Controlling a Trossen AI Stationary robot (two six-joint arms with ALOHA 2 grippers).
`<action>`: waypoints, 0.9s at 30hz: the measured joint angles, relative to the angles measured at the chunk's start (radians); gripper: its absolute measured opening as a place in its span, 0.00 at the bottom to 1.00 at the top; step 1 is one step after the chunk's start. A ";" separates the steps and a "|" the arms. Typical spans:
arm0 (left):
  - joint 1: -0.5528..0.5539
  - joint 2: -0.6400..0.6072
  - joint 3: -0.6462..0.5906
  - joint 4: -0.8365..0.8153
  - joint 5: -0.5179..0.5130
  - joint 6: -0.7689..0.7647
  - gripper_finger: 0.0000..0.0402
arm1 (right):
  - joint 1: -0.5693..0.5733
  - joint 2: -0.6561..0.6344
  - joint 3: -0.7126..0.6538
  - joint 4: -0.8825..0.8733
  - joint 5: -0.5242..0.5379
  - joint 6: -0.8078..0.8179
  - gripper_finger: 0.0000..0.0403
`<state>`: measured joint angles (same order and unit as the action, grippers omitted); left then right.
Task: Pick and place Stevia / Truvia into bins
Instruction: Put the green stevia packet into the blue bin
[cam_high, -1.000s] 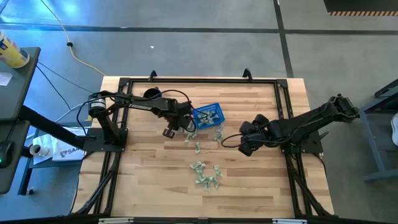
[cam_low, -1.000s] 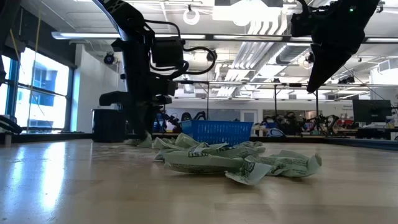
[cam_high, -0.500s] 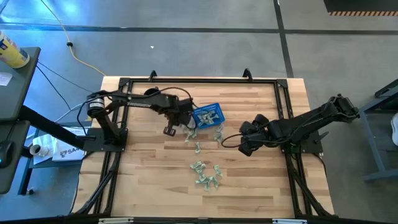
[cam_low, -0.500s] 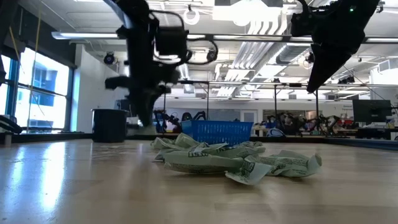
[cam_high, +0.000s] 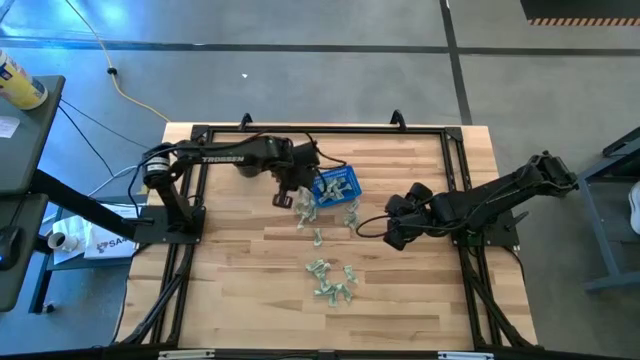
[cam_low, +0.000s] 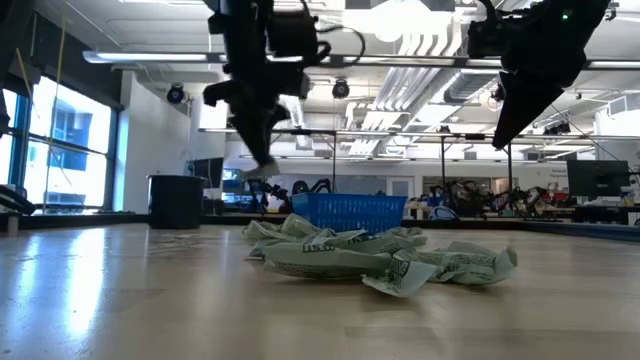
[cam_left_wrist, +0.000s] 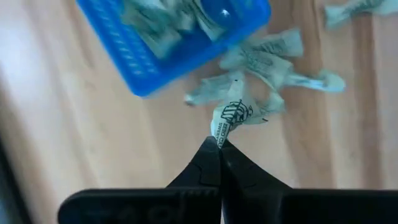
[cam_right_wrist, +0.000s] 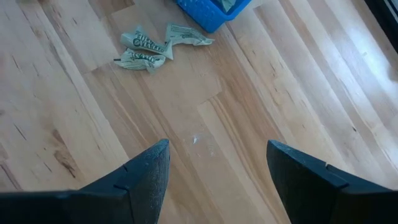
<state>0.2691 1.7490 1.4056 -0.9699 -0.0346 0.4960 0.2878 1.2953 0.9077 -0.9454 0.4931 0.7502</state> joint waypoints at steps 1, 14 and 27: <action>0.000 0.006 -0.011 0.003 0.023 -0.026 0.06 | 0.000 0.000 0.000 0.001 0.000 0.000 0.64; -0.001 0.014 -0.098 0.001 0.047 -0.145 0.27 | 0.000 0.000 0.000 0.003 0.015 -0.017 0.64; -0.015 0.014 -0.098 -0.018 0.166 -0.274 0.29 | 0.000 0.000 0.000 0.003 0.014 -0.015 0.64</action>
<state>0.2540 1.7626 1.3075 -0.9875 0.1309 0.2222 0.2878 1.2953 0.9075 -0.9420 0.5068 0.7353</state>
